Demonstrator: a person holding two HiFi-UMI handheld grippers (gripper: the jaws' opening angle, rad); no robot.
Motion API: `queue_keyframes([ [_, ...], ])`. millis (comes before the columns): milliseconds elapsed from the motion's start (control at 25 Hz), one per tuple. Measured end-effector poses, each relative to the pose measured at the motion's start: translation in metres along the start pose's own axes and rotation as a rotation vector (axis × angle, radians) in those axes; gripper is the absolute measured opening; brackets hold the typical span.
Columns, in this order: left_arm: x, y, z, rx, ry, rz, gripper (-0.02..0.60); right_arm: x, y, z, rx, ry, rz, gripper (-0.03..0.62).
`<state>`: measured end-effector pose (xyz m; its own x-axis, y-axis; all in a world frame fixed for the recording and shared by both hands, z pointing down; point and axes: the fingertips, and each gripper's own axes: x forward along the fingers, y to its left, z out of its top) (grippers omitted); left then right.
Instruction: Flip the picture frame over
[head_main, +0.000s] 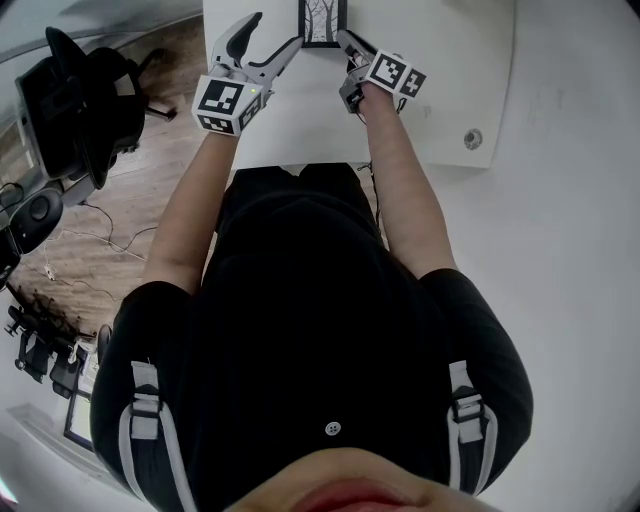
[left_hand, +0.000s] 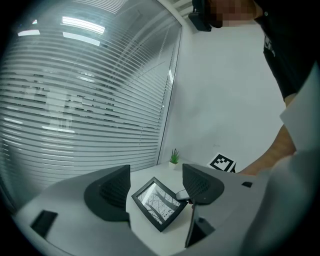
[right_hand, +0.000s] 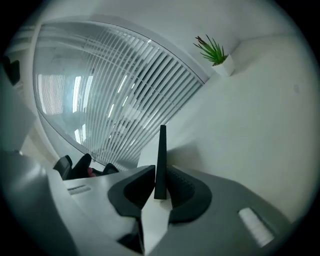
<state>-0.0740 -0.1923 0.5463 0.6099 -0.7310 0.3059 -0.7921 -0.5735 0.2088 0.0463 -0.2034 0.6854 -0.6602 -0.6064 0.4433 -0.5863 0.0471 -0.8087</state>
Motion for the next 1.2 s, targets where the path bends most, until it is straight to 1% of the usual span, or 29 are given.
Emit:
queue_keyframes([
  [80,-0.003,-0.001,0.002,0.001,-0.003,0.000,0.330,-0.001,-0.005,0.000,-0.048,-0.001,-0.047,0.071],
  [120,-0.004,-0.002,0.003,0.002,-0.005,-0.001,0.330,-0.001,-0.006,0.000,-0.073,0.001,-0.067,0.091],
  [200,-0.007,-0.004,0.005,0.004,-0.009,-0.001,0.331,-0.002,-0.010,0.001,-0.119,0.007,-0.114,0.189],
  [280,-0.011,-0.002,0.006,0.006,-0.011,0.002,0.330,-0.003,-0.013,0.003,-0.158,0.010,-0.161,0.242],
  [520,-0.021,-0.002,0.011,0.015,-0.017,0.006,0.330,-0.013,-0.010,0.011,-0.244,-0.009,-0.245,0.333],
  [560,-0.022,-0.002,0.011,0.017,-0.016,0.007,0.330,-0.014,-0.009,0.012,-0.257,-0.009,-0.252,0.337],
  [720,-0.028,-0.006,0.017,0.029,-0.021,0.005,0.330,-0.023,0.012,0.020,-0.290,-0.042,-0.212,0.336],
  [800,-0.033,-0.008,0.022,0.035,-0.023,0.002,0.331,-0.030,0.032,0.024,-0.338,-0.061,-0.170,0.336],
  [1000,-0.048,-0.011,0.042,0.056,-0.043,-0.004,0.330,-0.052,0.094,0.036,-0.501,-0.110,-0.055,0.332],
  [1200,-0.062,-0.018,0.066,0.082,-0.071,-0.019,0.330,-0.082,0.154,0.048,-0.693,-0.172,0.010,0.313],
])
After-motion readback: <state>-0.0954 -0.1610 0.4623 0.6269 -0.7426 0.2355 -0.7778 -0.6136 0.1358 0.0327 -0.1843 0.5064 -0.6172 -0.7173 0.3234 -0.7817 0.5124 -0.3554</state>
